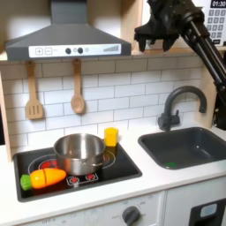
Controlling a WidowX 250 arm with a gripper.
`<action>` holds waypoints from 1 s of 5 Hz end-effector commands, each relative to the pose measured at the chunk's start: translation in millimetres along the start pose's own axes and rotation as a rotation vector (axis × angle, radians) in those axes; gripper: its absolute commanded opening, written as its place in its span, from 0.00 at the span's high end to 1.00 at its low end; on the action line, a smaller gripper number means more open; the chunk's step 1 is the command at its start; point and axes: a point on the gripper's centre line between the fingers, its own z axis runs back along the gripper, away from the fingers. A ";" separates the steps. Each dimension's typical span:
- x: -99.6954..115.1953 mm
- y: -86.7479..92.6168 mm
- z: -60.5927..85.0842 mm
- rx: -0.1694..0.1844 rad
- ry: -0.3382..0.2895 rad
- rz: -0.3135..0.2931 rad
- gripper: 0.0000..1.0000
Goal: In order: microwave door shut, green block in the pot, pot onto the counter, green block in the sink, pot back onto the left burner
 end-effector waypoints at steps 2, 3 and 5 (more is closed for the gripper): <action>12.6 1.9 -3.1 0.023 -0.045 -0.006 0.00; 15.8 -1.6 -4.0 0.022 -0.056 -0.016 0.00; 15.4 2.9 -6.0 0.039 -0.068 -0.002 1.00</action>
